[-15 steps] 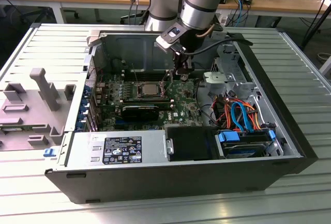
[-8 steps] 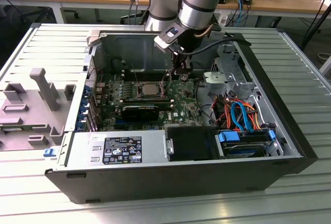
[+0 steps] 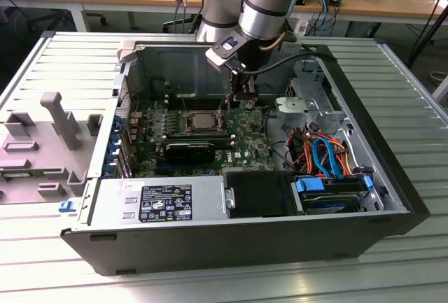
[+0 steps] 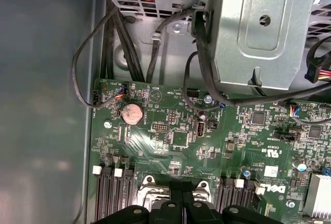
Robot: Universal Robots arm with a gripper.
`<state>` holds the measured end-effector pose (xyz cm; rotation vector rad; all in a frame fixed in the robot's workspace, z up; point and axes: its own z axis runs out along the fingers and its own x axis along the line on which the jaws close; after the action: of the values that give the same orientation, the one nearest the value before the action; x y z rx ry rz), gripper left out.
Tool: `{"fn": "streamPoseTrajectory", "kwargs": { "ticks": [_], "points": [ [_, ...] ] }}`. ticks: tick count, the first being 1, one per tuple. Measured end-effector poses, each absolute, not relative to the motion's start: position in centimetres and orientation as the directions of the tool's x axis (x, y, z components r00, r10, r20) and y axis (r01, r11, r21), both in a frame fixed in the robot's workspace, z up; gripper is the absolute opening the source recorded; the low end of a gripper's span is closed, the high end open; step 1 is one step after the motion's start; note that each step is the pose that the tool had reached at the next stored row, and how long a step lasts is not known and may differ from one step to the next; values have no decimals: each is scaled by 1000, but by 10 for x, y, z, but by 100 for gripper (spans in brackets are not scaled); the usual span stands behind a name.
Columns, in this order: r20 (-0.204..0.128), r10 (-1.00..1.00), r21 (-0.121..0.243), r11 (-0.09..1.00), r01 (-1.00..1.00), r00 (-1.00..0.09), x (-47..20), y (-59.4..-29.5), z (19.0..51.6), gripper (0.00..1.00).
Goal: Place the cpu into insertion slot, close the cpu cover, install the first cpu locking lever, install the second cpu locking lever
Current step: 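Close the cpu cover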
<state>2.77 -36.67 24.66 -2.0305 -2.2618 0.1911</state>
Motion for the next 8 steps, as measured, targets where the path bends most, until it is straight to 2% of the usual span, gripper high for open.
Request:
{"fn": "streamPoseTrajectory", "kwargs": {
  "ticks": [8],
  "points": [
    [-12,994,-157,105,982,-108,24,-367,247,11]
  ]
}}
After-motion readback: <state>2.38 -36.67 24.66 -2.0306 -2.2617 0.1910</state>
